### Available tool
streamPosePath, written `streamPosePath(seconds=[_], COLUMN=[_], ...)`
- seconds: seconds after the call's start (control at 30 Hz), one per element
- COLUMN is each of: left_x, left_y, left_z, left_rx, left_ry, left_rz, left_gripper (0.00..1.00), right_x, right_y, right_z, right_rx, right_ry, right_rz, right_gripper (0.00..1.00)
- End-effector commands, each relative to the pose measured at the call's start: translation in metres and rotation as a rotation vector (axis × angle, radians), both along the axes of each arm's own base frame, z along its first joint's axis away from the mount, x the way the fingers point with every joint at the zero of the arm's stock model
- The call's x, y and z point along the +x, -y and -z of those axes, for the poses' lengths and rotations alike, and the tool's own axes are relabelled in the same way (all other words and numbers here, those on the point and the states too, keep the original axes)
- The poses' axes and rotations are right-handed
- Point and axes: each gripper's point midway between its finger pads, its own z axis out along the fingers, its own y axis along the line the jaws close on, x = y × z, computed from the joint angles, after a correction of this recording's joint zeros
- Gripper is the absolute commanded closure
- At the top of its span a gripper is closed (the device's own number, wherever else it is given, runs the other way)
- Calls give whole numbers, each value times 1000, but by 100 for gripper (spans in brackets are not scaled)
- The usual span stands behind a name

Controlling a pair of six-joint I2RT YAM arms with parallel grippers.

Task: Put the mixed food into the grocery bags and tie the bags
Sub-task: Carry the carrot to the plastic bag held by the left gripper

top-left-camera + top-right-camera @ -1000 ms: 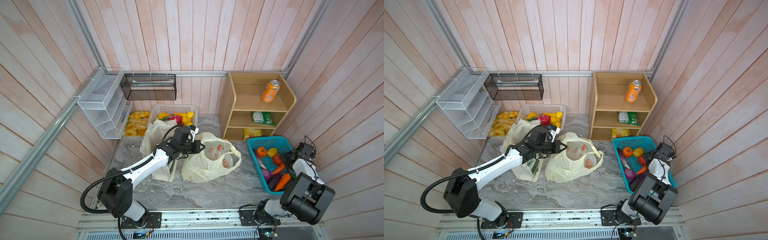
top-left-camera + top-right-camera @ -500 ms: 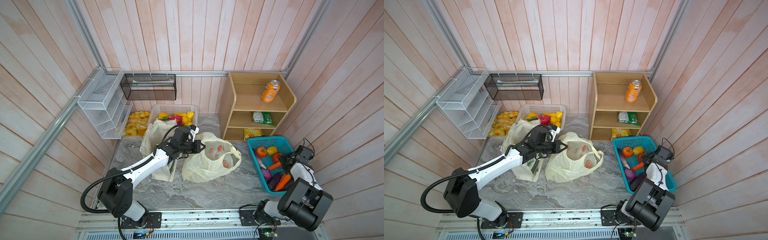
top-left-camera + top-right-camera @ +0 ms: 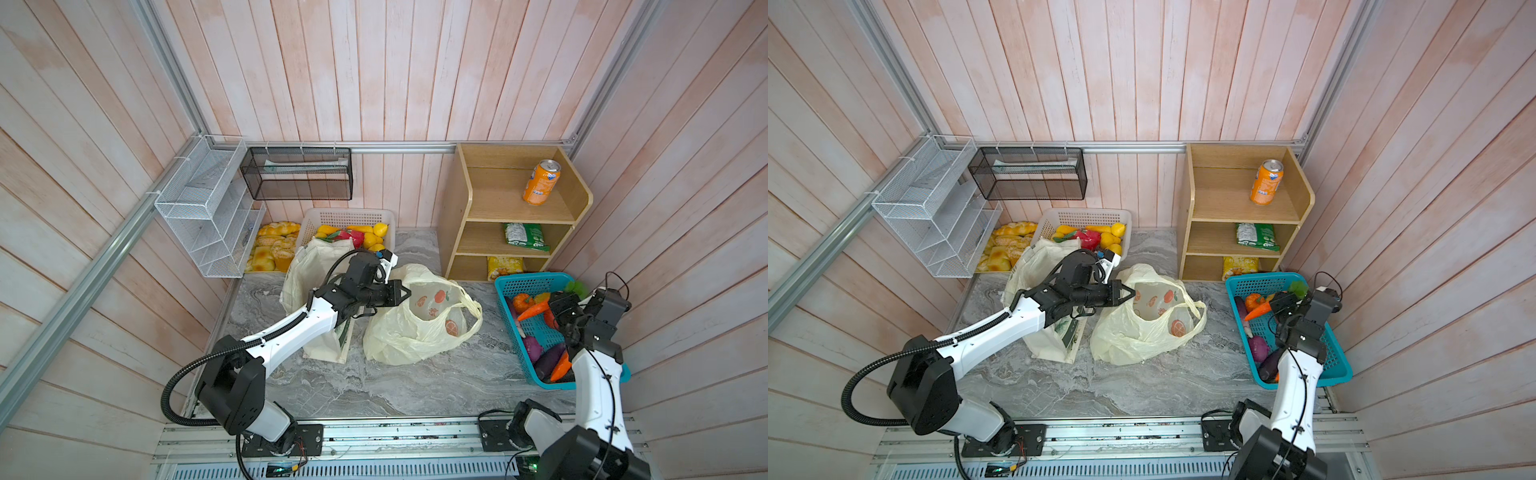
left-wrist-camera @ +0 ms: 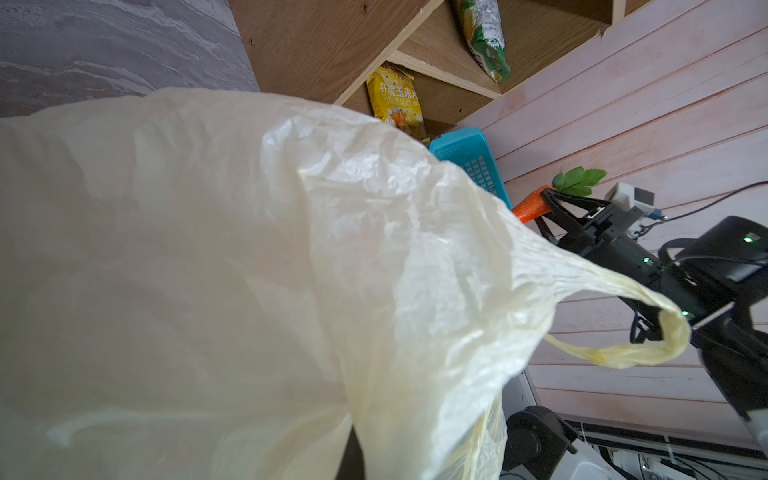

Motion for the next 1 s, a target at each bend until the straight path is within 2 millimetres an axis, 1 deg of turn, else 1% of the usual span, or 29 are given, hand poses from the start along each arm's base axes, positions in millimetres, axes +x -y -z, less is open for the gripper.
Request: streamPosePath(seconds=[0.0,0.07,0.13,0.23,0.33,0.43,0.53,0.63,0.7,0.73,0.9,0.97], left_x=[4,4,5,5,6,7,9,10,11,11,9,8], left_y=[-2,-2,-3,-3,-2,-1,0,3,4,5,9,11], left_z=[7,7,8,10,11,12,12,12,12,11,11,10], left_rx=[6,9,12,16,19,21,22,26,27,27,27,22], left_ry=[4,3,2,-1,-4,-7,-8,-12,-13,-12,-18,-20], left_rz=[-12,-14,-17,-20,-20,-22,-24,-23,-22,-20,-16,-8], left_gripper=[100,100,100,100,100,100,100,100,100,100,100,100], right_x=[-1,-6,-15,-31,-48,-63,-71,-72,-69,-68,-56,-50], right_y=[-40,-65,-91,-126,-155,-176,-194,-215,-230,-241,-285,-297], right_z=[-53,-80,-107,-139,-167,-191,-203,-202,-194,-188,-150,-134], right_rx=[23,18,9,10,5,-3,8,14,12,6,-91,-150], right_ry=[144,228,301,403,495,579,642,672,664,659,593,571], right_rz=[-143,-240,-333,-451,-537,-609,-680,-749,-779,-805,-853,-851], right_gripper=[79,79,79,79,79,79,79,79,79,79,80,80])
